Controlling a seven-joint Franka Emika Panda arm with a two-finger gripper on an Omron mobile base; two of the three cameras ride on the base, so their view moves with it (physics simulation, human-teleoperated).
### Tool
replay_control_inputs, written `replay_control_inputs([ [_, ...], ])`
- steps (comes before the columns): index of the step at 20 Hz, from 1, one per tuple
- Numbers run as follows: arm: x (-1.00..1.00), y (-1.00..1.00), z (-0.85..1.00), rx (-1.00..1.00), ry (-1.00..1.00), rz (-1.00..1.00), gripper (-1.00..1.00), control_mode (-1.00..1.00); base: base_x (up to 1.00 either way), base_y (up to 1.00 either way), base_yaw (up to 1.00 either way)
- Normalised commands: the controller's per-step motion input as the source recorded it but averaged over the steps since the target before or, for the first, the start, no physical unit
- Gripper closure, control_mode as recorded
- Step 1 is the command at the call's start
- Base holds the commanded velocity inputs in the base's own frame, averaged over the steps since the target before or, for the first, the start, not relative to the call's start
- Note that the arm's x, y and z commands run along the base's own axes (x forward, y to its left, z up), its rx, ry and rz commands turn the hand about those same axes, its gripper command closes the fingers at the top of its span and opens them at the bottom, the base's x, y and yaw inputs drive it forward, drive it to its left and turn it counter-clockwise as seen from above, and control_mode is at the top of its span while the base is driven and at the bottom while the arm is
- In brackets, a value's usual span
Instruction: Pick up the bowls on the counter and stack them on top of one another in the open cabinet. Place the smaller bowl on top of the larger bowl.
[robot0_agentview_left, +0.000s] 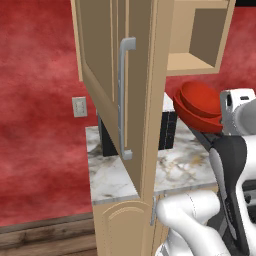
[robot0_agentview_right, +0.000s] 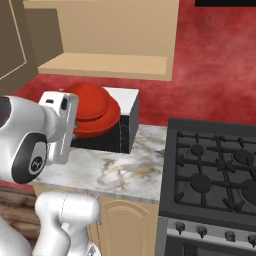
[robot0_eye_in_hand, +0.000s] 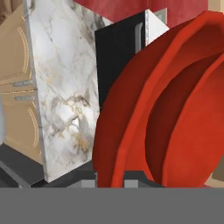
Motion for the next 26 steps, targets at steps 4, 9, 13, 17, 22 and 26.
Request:
replay_control_inputs([
  [4, -0.01, 0.00, 0.19, 0.01, -0.12, 0.03, 1.00, -1.00, 0.00, 0.00, 0.00],
  [9, -0.01, 0.00, 0.32, 0.00, -0.07, 0.02, 1.00, -1.00, 0.00, 0.00, 0.00],
  [13, -0.01, 0.00, 0.36, 0.00, -0.05, 0.00, 1.00, -1.00, 0.00, 0.00, 0.00],
  [17, -0.01, 0.00, 0.44, -0.06, 0.00, 0.00, 1.00, -1.00, 0.00, 0.00, 0.00],
  [22, 0.00, 0.00, 0.44, -0.10, 0.00, 0.00, 1.00, -1.00, 0.00, 0.00, 0.00],
  [26, 0.00, 0.00, 0.29, -0.08, 0.00, 0.00, 1.00, -1.00, 0.00, 0.00, 0.00],
])
